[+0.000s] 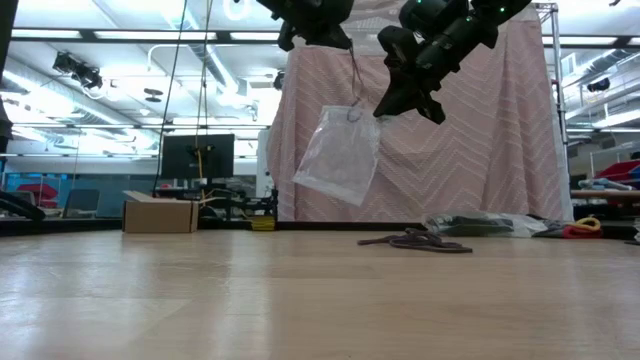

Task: Sort rubber bands
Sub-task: Put the black rubber band into the transparent zip bag

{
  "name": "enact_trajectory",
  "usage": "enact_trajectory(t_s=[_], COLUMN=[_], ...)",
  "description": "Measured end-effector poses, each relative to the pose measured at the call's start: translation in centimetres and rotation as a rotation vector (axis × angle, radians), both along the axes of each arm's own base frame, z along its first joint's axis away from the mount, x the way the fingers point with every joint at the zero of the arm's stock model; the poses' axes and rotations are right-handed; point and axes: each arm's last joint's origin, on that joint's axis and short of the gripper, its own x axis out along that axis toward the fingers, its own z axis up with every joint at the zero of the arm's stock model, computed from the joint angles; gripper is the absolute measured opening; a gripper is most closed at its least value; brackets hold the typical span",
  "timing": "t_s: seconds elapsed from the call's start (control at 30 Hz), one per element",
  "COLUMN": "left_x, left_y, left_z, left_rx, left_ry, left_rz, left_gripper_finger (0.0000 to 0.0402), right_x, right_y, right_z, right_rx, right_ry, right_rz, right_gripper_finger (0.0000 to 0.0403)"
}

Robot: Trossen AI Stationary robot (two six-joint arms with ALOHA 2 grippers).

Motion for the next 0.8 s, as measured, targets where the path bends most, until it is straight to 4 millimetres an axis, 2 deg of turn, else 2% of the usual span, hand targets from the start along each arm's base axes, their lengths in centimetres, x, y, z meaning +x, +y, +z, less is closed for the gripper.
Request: enact_trajectory(t_s=[0.3,0.47,0.8], left_x=[-0.1,-0.3,-0.2], left_y=[0.0,-0.2,-0.3], left_z=[-0.6,-1.4,-1.7], left_rx=[-0.02,-0.093,-0.135], left_ry=[0.054,0.107,0.104], left_rz=[0.006,-0.012,-0.049], left_gripper_finger=[0.0,0.0003,0.0068], right_x=[0.0,-0.1,-0.4], right_y=[0.0,0.0,-0.4], right_z=[0.0,-0.1,-0.2], right_rx=[-0.017,-0.028,-0.032], right_ry=[0.006,0.017,0.025], right_rz=[0.011,0.024,0.036], right_gripper_finger=[0.0,0.0,0.0])
